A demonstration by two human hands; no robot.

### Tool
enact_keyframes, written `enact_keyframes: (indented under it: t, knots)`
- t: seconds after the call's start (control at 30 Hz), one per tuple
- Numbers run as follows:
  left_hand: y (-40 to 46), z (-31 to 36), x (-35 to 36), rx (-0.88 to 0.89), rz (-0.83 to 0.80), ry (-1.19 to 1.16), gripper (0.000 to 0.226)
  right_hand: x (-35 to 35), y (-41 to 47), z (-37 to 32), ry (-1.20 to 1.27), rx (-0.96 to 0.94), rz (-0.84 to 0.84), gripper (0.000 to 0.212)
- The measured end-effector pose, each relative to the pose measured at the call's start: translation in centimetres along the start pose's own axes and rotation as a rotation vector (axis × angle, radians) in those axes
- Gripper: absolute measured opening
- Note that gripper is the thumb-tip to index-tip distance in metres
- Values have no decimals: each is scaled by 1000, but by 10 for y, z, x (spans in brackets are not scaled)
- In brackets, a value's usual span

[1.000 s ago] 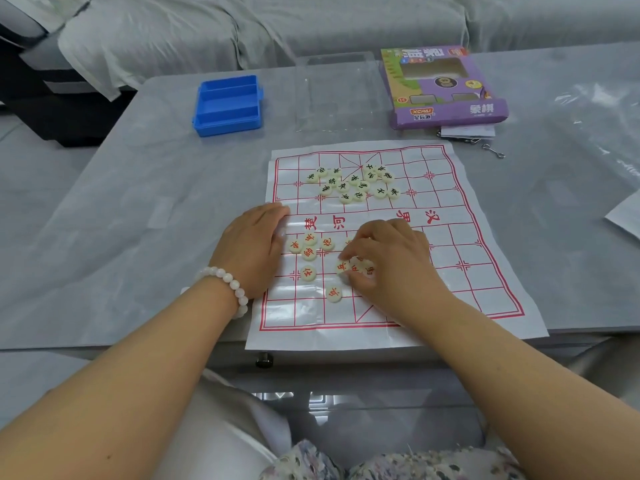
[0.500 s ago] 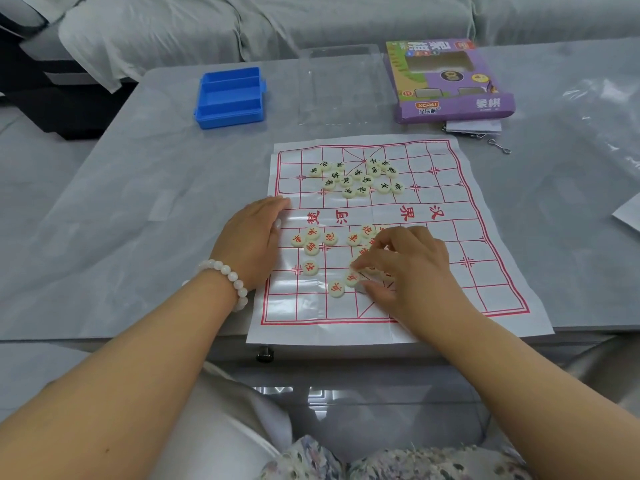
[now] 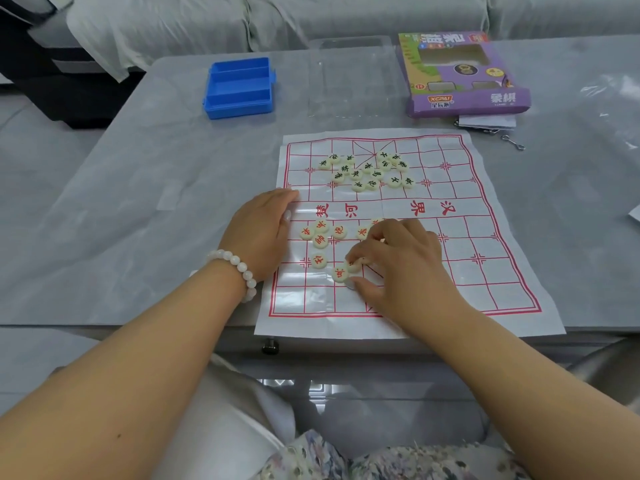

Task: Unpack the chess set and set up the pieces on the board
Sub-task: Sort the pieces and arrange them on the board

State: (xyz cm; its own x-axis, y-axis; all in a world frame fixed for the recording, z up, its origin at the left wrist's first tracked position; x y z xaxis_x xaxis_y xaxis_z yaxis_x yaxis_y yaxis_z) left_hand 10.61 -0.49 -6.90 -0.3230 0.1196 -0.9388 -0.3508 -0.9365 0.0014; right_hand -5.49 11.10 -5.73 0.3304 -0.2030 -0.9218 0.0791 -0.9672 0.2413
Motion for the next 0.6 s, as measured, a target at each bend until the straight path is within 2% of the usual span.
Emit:
enact_keyframes:
  t: [0.17, 0.33, 0.5, 0.6]
  knots:
    - [0, 0, 0, 3, 10, -6, 40, -1, 14, -8, 26, 10, -39, 38]
    - [-1, 1, -1, 12, 9, -18, 39, -2, 33, -1, 39, 89, -34, 28]
    - [0, -2, 1, 14, 10, -11, 40, 6, 57, -8, 0, -2, -150, 34]
    - [1, -2, 1, -6, -1, 1, 41, 9, 64, -16, -54, -37, -163, 37]
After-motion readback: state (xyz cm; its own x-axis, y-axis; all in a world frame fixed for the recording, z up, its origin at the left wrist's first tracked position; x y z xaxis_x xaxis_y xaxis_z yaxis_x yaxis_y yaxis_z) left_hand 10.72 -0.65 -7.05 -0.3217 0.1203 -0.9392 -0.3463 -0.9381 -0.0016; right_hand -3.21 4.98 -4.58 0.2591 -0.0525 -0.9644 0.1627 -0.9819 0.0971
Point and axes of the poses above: each hand's wrist, its own y-axis towards the middle knuckle, its own x-axis out of the palm, z = x × y, the point moved 4 cm from there along y, towards the middle knuckle, and after that the axes turned 5 degrees about -x, right-handed, at the moved point
